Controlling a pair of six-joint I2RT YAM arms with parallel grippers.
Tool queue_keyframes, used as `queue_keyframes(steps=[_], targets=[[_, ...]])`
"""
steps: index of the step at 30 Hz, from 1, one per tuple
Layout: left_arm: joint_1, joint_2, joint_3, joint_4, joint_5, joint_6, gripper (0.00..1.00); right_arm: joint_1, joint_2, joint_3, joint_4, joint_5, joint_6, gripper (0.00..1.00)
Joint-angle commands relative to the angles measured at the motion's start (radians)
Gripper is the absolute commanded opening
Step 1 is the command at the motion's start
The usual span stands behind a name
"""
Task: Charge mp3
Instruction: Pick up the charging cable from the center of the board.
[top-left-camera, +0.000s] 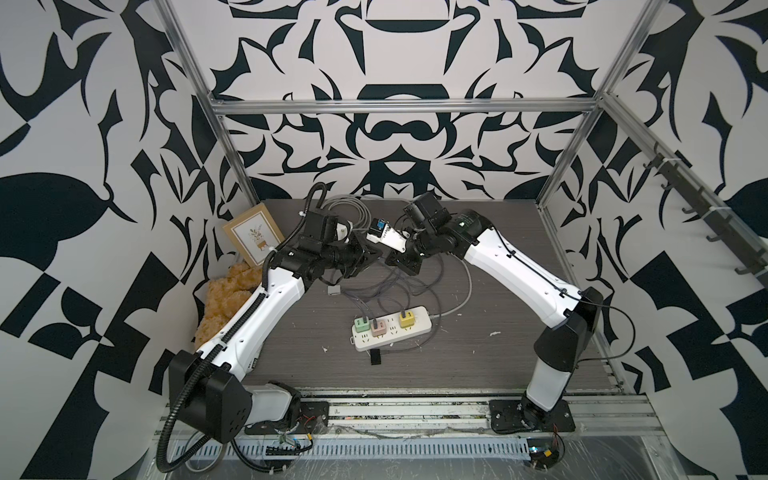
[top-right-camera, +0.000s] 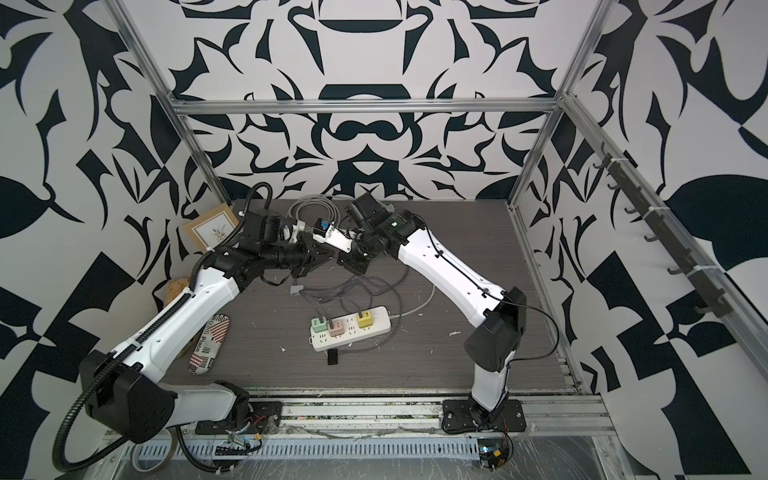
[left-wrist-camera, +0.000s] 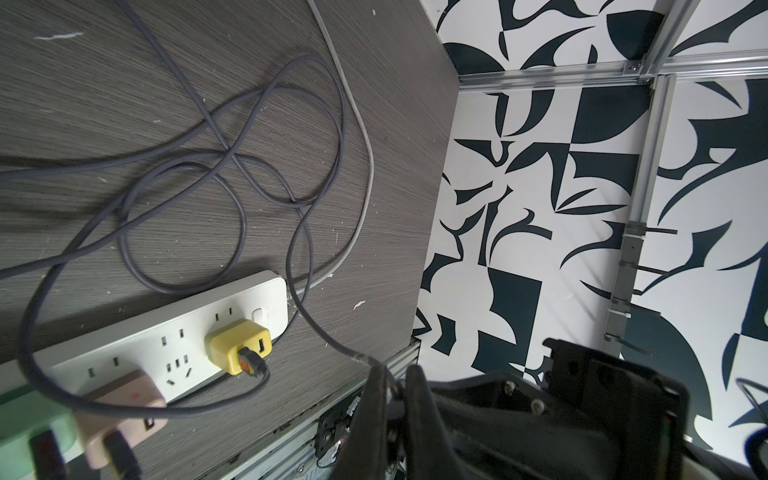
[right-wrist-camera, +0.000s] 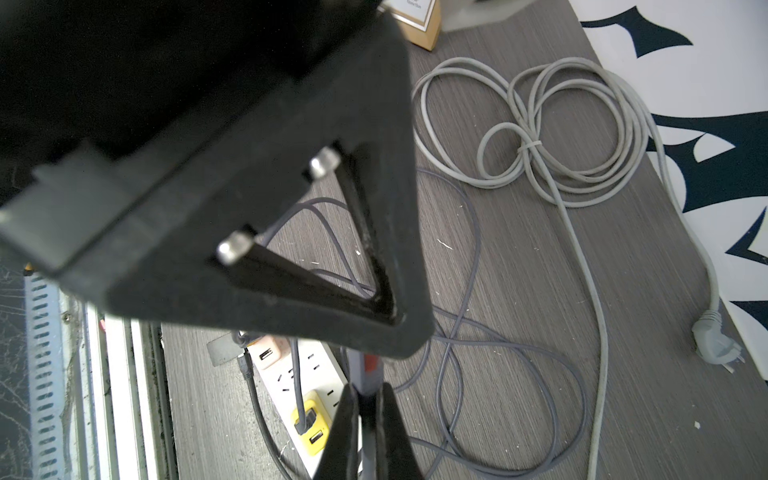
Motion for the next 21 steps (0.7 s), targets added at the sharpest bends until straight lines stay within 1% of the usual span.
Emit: queue_keyframes(steps=[1,2,4,6,9,10,11,12,13,14,16,17,21], targets=[[-0.005,-0.018,0.005,0.054,0.02,-0.022,0.0,-0.005,-0.055,0.025,0.133,0.06,0.179,0.28],[-0.005,-0.023,-0.002,0.079,0.014,-0.028,0.0,-0.007,-0.075,0.008,0.16,0.068,0.235,0.33],[-0.003,-0.028,-0.012,0.123,0.0,-0.041,0.0,-0.011,-0.12,-0.029,0.218,0.086,0.371,0.4],[0.001,-0.037,-0.029,0.176,-0.015,-0.053,0.0,-0.023,-0.181,-0.076,0.281,0.099,0.543,0.43],[0.0,-0.045,-0.056,0.258,-0.051,-0.06,0.0,-0.069,-0.305,-0.228,0.43,0.092,0.933,0.44],[0.001,-0.045,-0.066,0.291,-0.063,-0.061,0.0,-0.097,-0.354,-0.311,0.503,0.071,1.104,0.44],[0.001,-0.079,-0.079,0.319,-0.073,-0.061,0.0,-0.125,-0.4,-0.421,0.629,0.03,1.278,0.43],[0.0,-0.085,-0.089,0.346,-0.08,-0.062,0.0,-0.138,-0.438,-0.532,0.784,0.001,1.418,0.42],[0.0,-0.089,-0.102,0.375,-0.087,-0.065,0.0,-0.139,-0.474,-0.655,0.964,0.001,1.558,0.41],[0.001,-0.091,-0.113,0.397,-0.093,-0.068,0.0,-0.135,-0.492,-0.747,1.089,0.017,1.681,0.4],[0.0,-0.094,-0.129,0.437,-0.096,-0.069,0.0,-0.125,-0.491,-0.841,1.244,0.035,1.83,0.38],[0.0,-0.095,-0.136,0.452,-0.098,-0.071,0.0,-0.115,-0.482,-0.864,1.306,0.043,1.874,0.38],[0.0,-0.094,-0.15,0.499,-0.102,-0.073,0.0,-0.069,-0.4,-0.849,1.421,0.025,1.95,0.38]])
